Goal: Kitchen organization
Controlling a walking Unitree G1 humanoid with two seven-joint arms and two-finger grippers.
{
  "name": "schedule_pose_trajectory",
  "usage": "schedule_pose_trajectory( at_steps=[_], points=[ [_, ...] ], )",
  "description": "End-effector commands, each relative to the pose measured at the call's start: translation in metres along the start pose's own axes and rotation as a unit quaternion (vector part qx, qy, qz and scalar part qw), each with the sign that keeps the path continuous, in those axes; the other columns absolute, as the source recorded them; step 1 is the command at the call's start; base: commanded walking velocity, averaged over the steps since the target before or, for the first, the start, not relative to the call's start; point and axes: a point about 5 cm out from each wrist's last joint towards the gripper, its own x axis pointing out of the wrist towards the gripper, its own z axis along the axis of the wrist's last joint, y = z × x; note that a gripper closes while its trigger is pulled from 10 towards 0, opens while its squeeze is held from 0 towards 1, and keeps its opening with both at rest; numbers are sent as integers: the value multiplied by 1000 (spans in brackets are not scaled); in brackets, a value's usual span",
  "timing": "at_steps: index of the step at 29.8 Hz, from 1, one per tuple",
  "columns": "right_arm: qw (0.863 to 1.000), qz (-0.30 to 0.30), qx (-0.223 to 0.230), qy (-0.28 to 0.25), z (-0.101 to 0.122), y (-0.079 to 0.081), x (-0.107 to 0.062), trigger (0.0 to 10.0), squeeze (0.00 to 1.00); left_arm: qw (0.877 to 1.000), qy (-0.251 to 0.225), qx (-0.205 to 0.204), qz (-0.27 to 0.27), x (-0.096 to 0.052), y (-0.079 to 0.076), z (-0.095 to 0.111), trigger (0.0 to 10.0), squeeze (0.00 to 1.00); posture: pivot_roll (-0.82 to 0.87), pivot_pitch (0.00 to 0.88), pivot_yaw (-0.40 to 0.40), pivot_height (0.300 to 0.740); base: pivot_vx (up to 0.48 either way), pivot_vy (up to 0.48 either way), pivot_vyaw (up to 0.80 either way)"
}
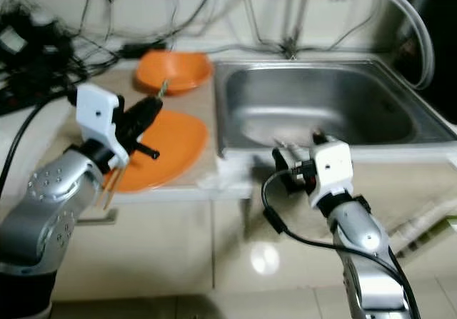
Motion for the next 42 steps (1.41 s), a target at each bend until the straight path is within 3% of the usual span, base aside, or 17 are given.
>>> schedule_pose_trajectory(
  at_steps=[1,14,26,36,42],
  points=[
    [1000,-9,-16,-2,3,-6,-3,10000,0,1000,-6,0,1,3,-3,4,10000,0,7,0,-10,732,334,-341,0],
    [1000,7,-1,7,4,-3,4,10000,0,1000,-2,3,26,2,-5,5,10000,0,29,0,-25,732,171,-387,0],
    [999,51,-8,18,8,2,12,10000,0,999,-3,8,53,1,3,7,10000,0,45,0,-40,732,0,0,0],
    [992,105,70,-2,35,-1,31,10000,0,999,-29,8,26,9,-1,25,10000,0,47,0,-43,732,0,0,0],
    [988,106,111,-7,40,-3,42,10000,0,997,-66,-19,16,21,-2,43,10000,0,55,0,-44,732,0,0,0]
  ],
)
